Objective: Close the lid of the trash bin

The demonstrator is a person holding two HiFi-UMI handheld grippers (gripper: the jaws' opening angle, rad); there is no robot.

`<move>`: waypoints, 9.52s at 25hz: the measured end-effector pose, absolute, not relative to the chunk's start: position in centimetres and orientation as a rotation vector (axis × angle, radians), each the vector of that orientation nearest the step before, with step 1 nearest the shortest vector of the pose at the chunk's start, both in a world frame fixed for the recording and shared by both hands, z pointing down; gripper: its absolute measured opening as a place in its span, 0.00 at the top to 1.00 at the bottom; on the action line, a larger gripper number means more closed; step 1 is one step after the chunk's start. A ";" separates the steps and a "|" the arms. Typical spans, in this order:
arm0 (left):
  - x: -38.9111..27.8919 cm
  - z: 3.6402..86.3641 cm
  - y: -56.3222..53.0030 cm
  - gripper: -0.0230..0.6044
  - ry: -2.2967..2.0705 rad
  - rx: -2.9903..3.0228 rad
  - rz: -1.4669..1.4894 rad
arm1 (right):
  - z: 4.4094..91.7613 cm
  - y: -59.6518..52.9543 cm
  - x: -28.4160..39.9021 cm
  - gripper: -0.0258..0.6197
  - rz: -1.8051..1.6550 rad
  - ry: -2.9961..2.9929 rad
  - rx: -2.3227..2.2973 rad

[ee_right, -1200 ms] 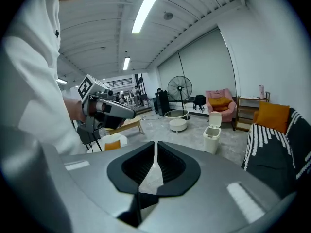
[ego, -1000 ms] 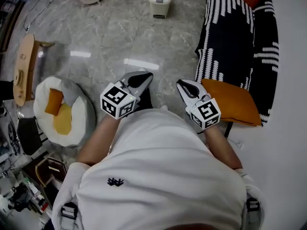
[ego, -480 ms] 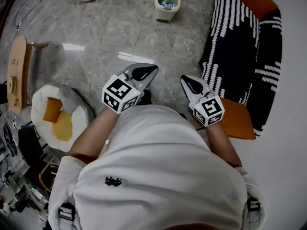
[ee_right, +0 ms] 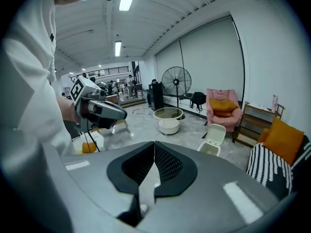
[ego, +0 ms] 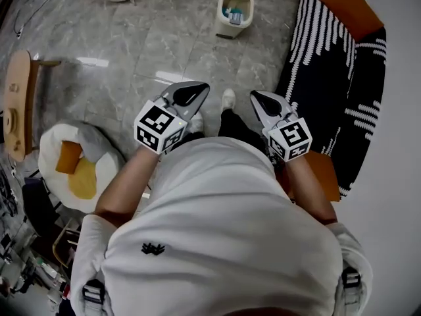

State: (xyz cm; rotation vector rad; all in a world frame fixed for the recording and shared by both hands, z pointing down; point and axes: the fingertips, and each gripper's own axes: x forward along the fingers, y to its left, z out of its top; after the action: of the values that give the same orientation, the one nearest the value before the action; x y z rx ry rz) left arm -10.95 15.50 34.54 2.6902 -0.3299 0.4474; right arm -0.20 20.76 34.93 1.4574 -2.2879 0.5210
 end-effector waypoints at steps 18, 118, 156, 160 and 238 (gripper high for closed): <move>0.9 34.6 -0.9 0.87 -0.580 2.624 0.482 | 40.9 -5.2 17.2 0.95 0.450 -2.348 1.212; 5.0 42.8 -10.1 0.87 -0.710 2.266 0.537 | 72.0 -33.1 29.5 0.90 0.942 -1.991 1.180; 3.9 46.6 -7.9 0.87 -0.752 2.170 0.590 | 84.1 -25.2 25.1 0.91 1.025 -1.874 1.015; 4.1 47.3 -7.9 0.87 -0.750 2.153 0.594 | 85.3 -24.7 25.0 0.91 1.030 -1.864 0.990; -7.6 31.7 7.2 0.87 -0.527 2.732 0.412 | 49.5 4.0 9.8 0.96 0.746 -2.256 1.234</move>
State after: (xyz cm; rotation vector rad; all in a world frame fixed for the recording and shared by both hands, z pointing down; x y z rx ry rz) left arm -7.60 7.24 31.70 2.7321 -0.5271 0.4117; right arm 9.76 4.02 49.46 1.2341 -2.2558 0.7457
